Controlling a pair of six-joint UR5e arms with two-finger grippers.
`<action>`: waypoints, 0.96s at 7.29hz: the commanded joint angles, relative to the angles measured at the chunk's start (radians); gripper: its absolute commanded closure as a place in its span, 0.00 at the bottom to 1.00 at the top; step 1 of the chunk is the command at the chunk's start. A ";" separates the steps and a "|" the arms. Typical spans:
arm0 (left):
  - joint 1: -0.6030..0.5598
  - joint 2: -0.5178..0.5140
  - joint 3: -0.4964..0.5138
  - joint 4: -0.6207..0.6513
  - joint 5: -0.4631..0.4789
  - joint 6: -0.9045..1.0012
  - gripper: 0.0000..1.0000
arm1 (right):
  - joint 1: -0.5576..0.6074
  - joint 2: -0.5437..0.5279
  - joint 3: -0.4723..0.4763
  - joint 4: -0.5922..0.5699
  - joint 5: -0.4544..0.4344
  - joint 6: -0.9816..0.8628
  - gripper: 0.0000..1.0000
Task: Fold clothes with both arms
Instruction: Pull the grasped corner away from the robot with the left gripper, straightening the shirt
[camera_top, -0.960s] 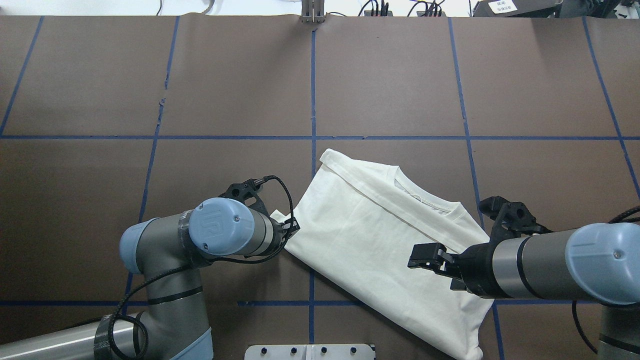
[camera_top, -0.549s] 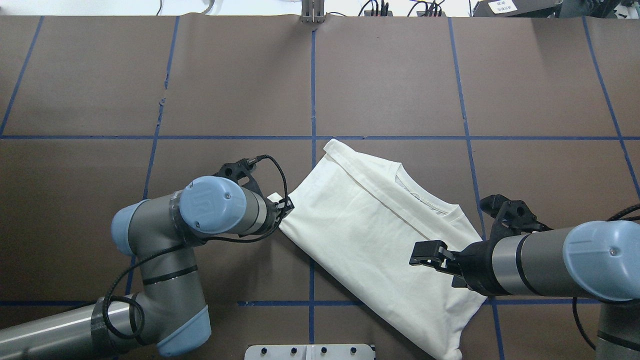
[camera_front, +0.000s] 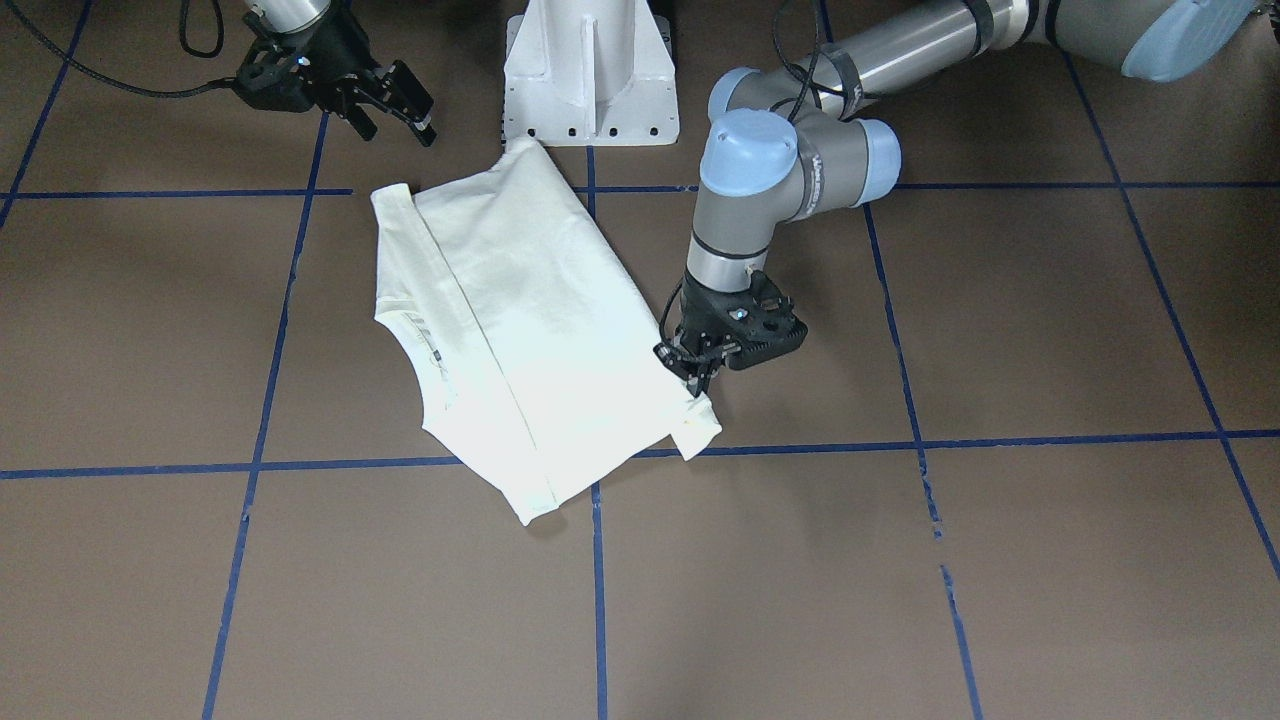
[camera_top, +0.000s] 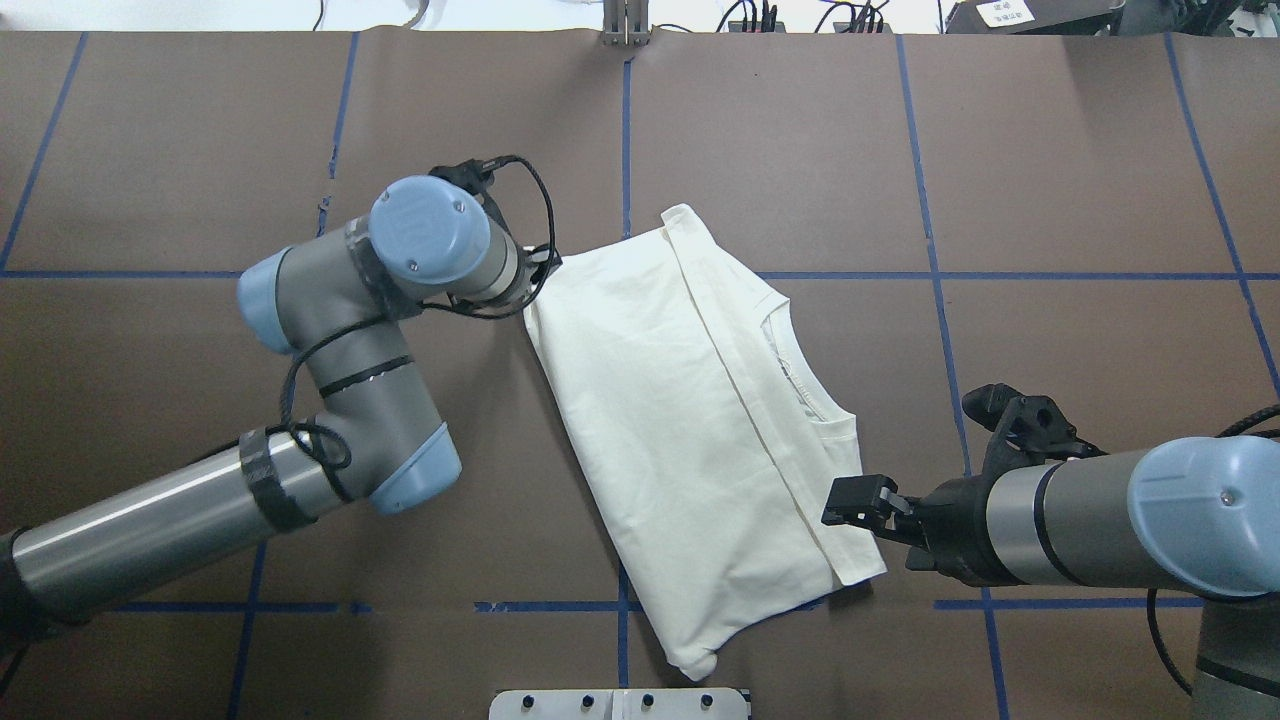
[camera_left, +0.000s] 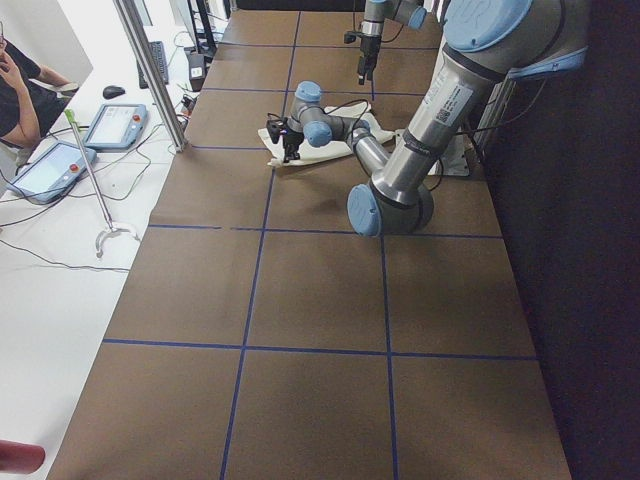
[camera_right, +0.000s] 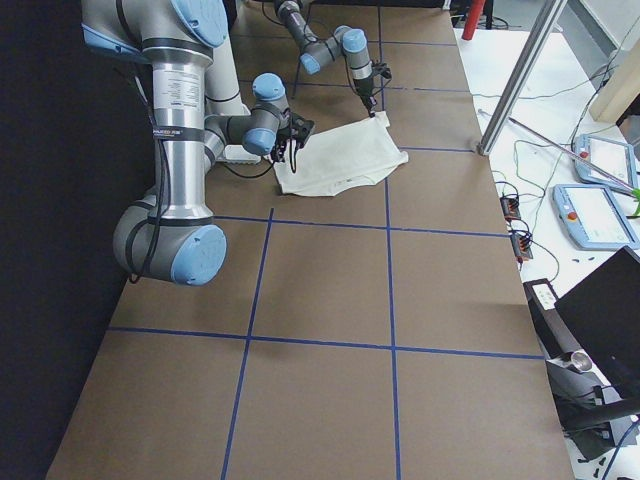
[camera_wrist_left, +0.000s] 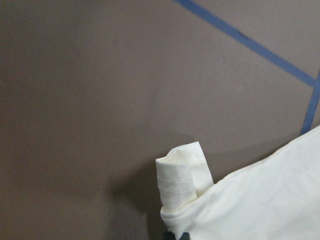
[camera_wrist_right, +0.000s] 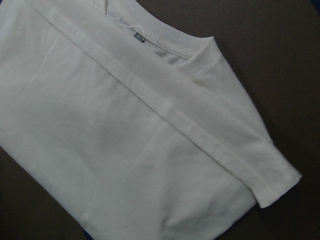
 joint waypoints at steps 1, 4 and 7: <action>-0.100 -0.183 0.318 -0.151 0.000 0.153 1.00 | 0.001 0.003 -0.011 0.000 -0.002 0.002 0.00; -0.100 -0.250 0.522 -0.369 0.002 0.202 1.00 | 0.006 0.005 -0.023 0.000 -0.002 0.001 0.00; -0.106 -0.247 0.528 -0.369 0.037 0.231 1.00 | 0.007 0.030 -0.043 0.000 -0.004 0.001 0.00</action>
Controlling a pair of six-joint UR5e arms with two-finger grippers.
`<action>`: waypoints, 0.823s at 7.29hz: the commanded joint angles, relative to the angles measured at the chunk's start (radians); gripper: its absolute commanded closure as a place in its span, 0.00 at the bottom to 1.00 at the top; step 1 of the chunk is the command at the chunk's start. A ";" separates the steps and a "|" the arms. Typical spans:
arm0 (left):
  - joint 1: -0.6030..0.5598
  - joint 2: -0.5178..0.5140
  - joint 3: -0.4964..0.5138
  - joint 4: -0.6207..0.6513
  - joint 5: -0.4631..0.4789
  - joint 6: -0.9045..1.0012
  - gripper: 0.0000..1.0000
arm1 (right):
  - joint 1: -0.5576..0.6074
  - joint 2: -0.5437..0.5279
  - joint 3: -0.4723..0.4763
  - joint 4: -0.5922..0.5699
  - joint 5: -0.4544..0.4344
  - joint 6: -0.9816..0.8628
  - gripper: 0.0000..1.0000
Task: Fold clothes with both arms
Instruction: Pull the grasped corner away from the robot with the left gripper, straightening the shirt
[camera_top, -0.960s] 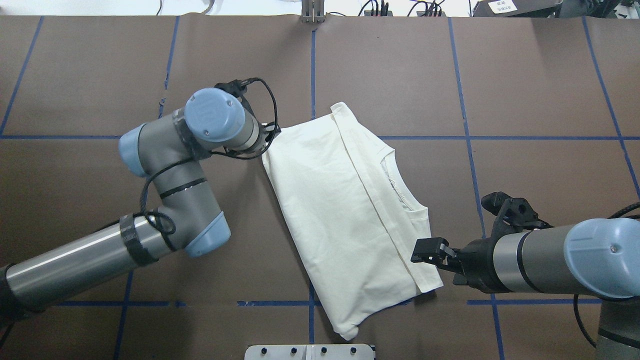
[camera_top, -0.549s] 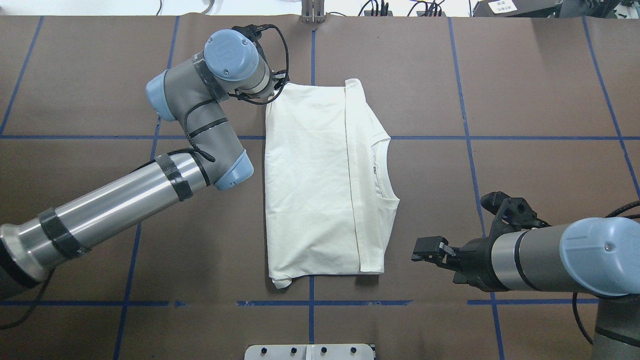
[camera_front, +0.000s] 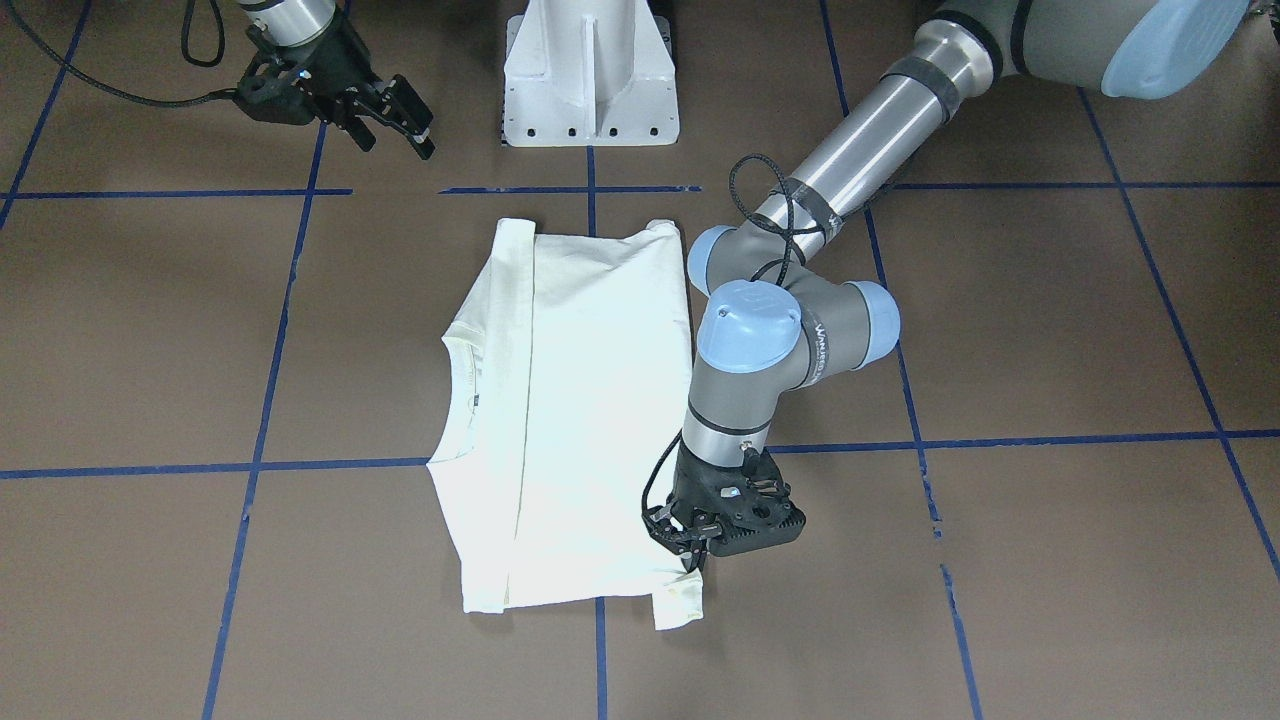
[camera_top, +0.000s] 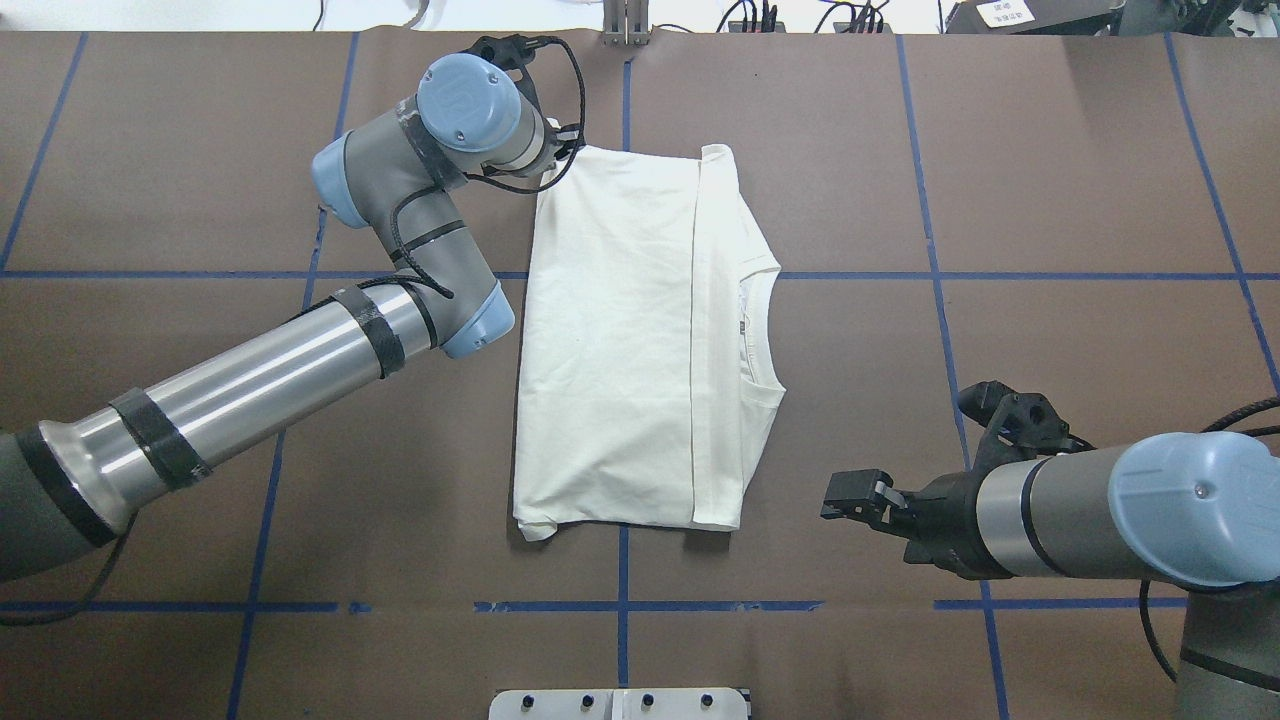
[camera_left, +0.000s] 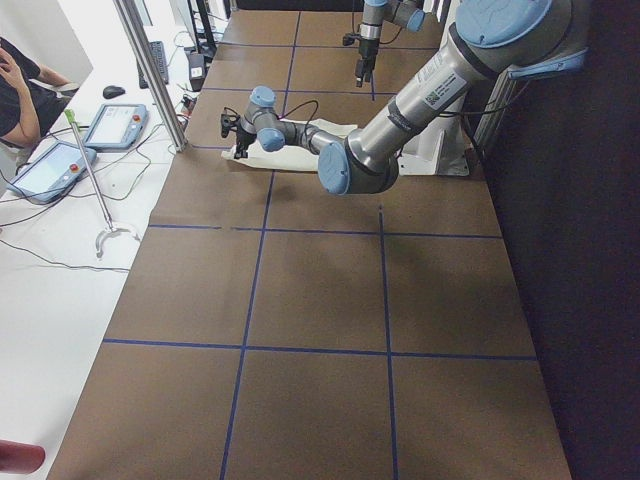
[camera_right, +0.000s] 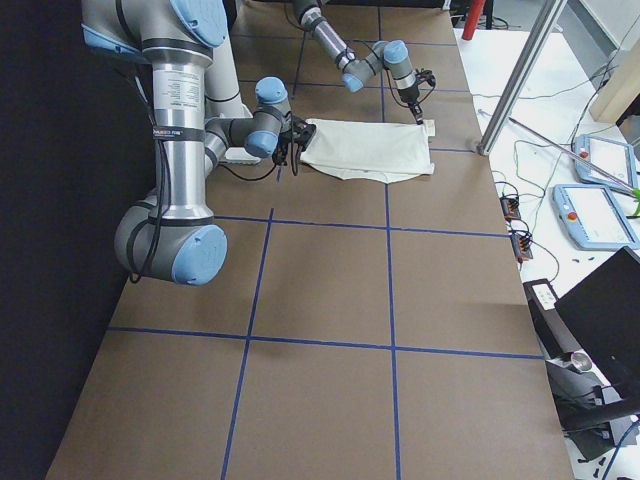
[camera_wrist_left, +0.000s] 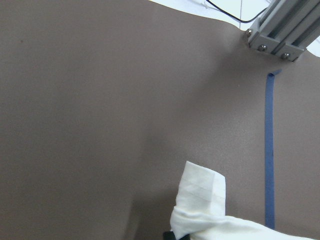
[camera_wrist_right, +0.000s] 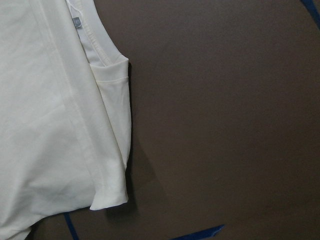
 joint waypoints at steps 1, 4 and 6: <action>-0.005 0.004 0.003 -0.002 0.007 0.006 0.78 | 0.003 0.019 -0.018 0.000 -0.001 0.000 0.00; -0.039 0.016 -0.013 0.018 -0.005 0.090 0.00 | -0.003 0.050 -0.037 -0.044 -0.037 -0.012 0.00; -0.039 0.078 -0.186 0.140 -0.113 0.095 0.00 | -0.008 0.187 -0.048 -0.288 -0.039 -0.150 0.00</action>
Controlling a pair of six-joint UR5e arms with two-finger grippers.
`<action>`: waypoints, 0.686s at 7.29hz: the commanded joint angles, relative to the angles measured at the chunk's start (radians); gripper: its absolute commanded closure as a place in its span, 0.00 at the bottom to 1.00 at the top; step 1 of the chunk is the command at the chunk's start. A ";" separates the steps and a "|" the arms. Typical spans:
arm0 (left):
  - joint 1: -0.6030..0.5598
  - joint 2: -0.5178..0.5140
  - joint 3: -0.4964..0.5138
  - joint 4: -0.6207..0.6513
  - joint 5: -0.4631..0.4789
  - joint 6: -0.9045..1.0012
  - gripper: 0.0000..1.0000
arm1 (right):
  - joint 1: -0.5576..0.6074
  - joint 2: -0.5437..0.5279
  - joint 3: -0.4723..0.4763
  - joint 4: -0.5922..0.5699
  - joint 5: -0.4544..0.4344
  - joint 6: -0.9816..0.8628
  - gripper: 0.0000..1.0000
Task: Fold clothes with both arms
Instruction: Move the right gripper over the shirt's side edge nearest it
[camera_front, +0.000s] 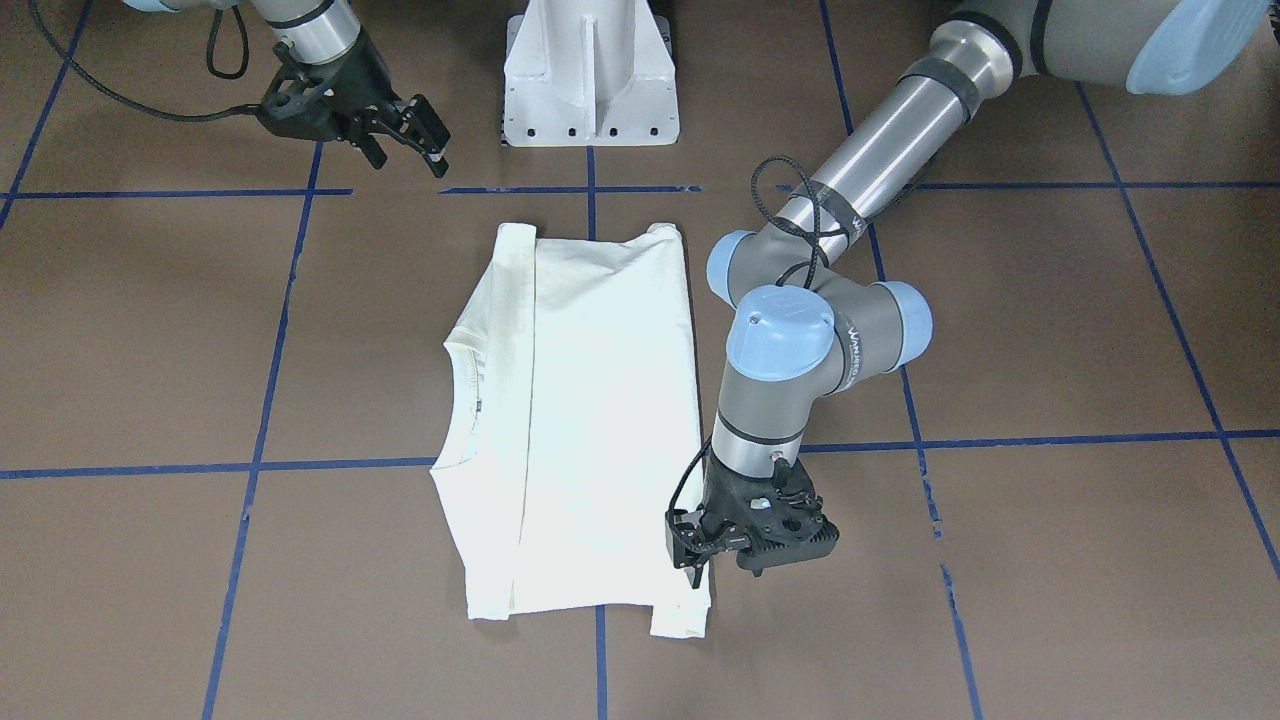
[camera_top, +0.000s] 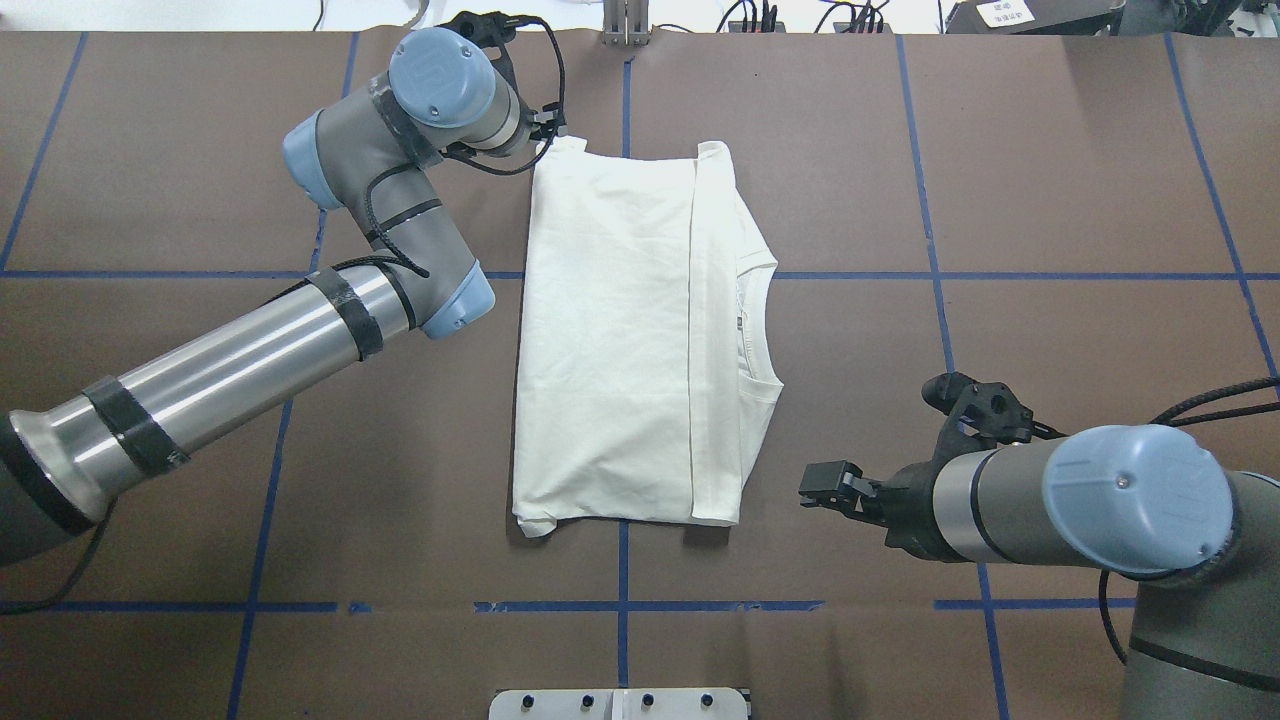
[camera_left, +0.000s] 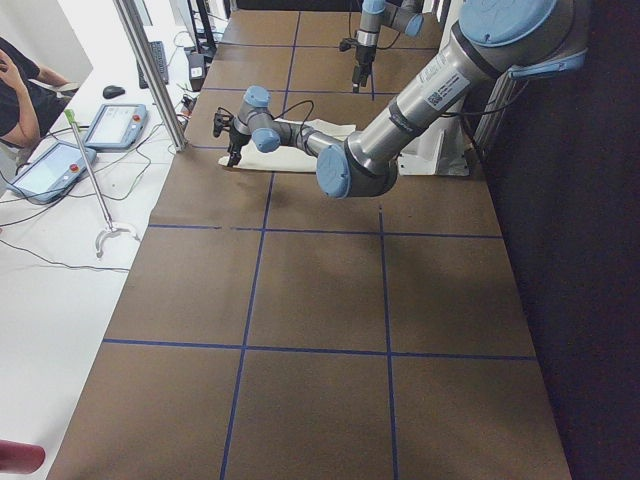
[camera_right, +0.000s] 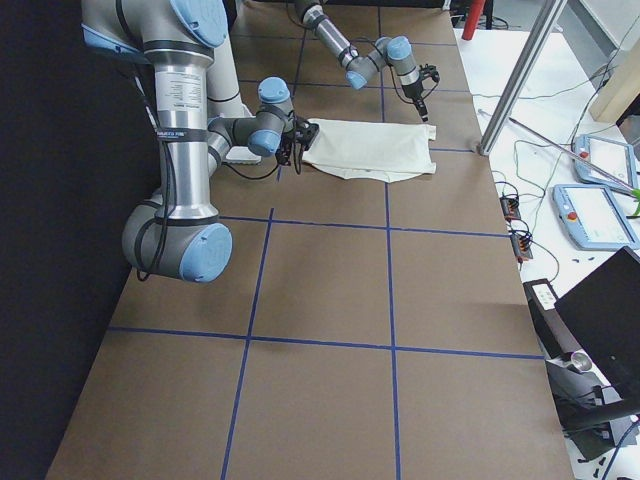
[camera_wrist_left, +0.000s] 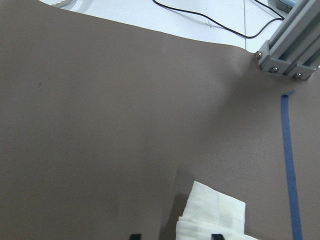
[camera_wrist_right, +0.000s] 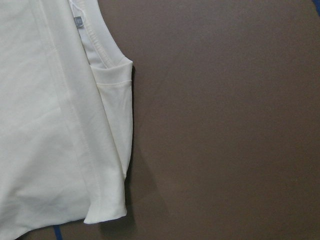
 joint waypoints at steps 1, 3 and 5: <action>-0.001 0.118 -0.242 0.121 -0.117 0.011 0.00 | -0.003 0.205 -0.049 -0.255 -0.007 -0.098 0.00; -0.001 0.262 -0.551 0.277 -0.161 0.052 0.00 | -0.020 0.376 -0.184 -0.319 -0.051 -0.206 0.00; 0.000 0.381 -0.793 0.400 -0.214 0.072 0.00 | -0.022 0.459 -0.296 -0.322 -0.064 -0.311 0.00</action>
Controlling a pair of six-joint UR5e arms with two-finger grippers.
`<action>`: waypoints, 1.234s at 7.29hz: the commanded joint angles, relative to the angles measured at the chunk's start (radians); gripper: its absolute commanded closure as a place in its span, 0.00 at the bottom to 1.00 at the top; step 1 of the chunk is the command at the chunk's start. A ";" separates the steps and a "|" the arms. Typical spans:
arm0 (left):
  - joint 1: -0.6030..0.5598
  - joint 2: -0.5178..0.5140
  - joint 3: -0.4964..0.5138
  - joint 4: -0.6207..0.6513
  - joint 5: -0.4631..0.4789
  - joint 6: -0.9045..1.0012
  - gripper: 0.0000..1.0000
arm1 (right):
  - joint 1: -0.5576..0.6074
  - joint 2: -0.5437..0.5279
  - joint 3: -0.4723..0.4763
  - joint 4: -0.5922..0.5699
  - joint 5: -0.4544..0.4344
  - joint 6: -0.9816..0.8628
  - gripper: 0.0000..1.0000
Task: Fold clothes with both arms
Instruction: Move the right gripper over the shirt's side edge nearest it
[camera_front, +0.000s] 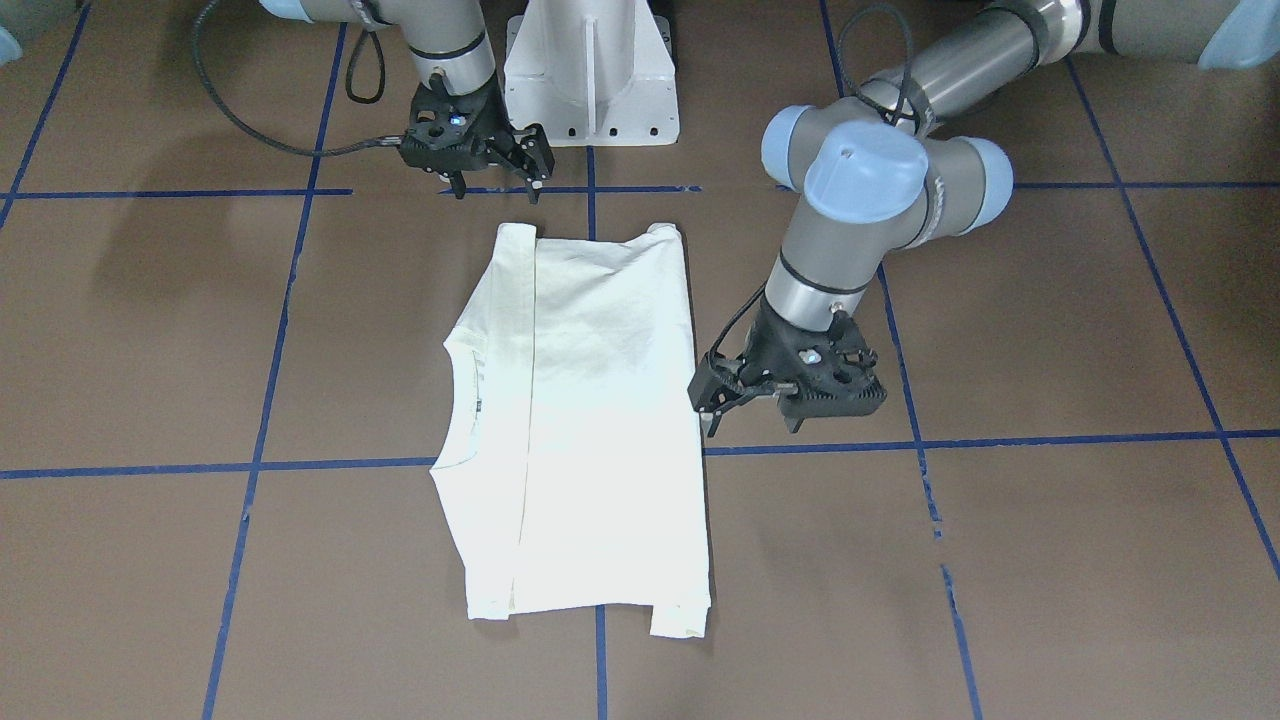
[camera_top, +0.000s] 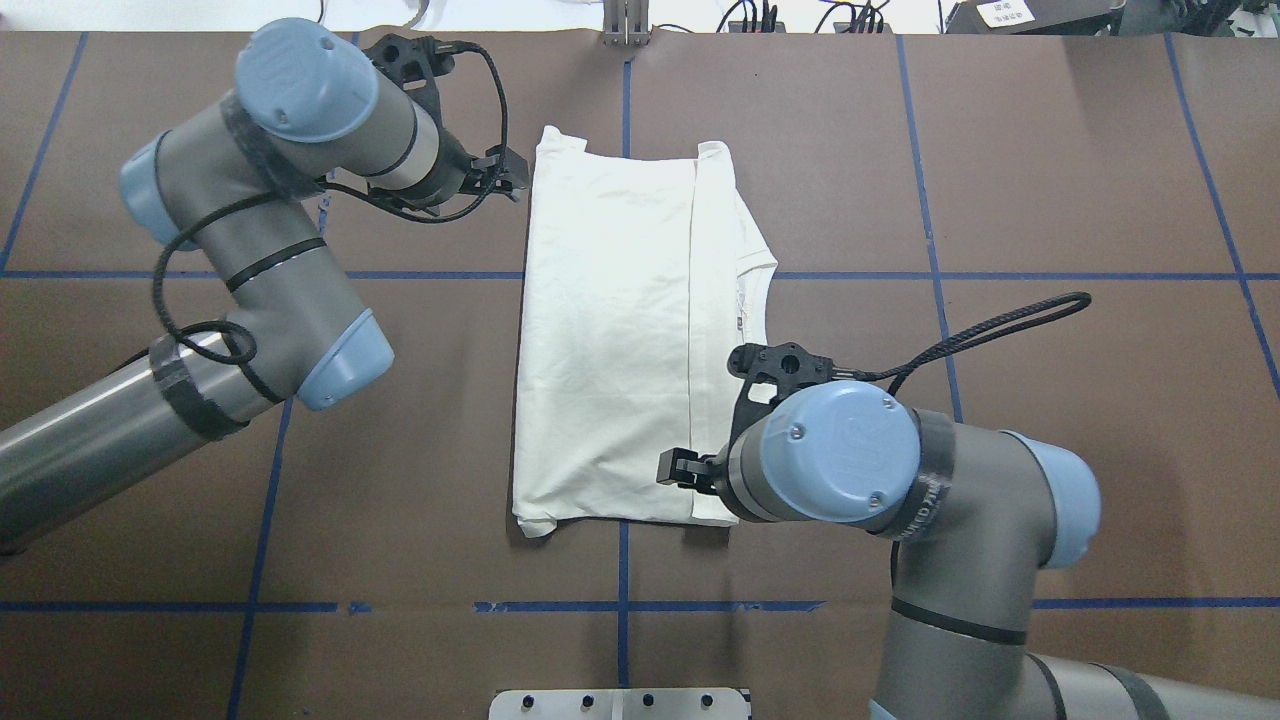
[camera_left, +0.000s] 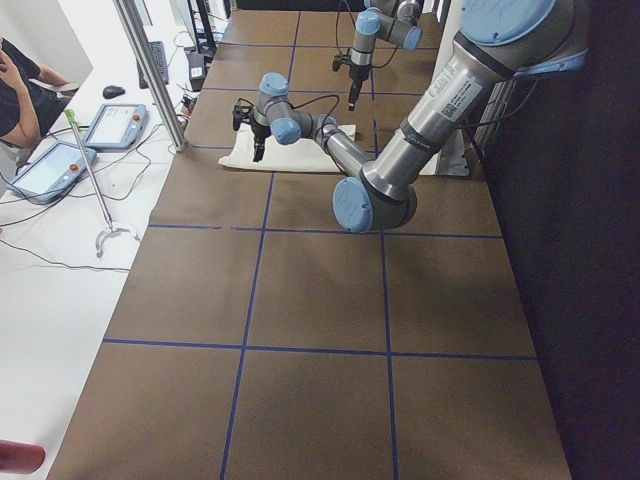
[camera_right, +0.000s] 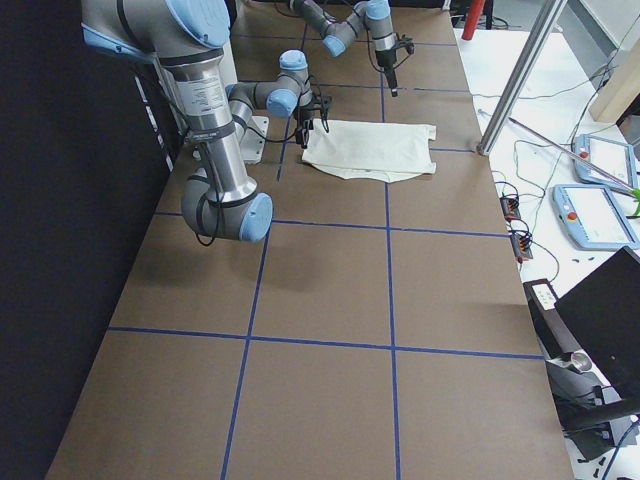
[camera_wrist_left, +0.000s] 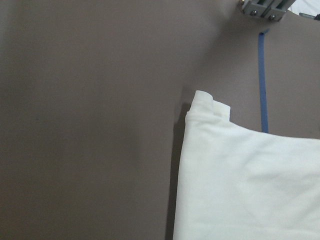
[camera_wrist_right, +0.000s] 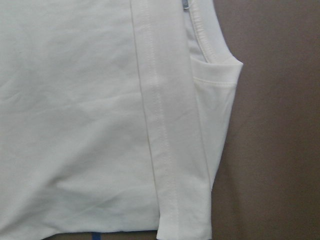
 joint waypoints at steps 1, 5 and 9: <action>0.001 0.106 -0.215 0.100 -0.040 0.041 0.00 | -0.004 0.084 -0.133 -0.009 -0.001 -0.080 0.00; 0.011 0.113 -0.215 0.096 -0.042 0.038 0.00 | -0.010 0.193 -0.237 -0.230 0.001 -0.289 0.00; 0.026 0.116 -0.204 0.087 -0.040 0.036 0.00 | -0.013 0.188 -0.279 -0.233 0.004 -0.323 0.00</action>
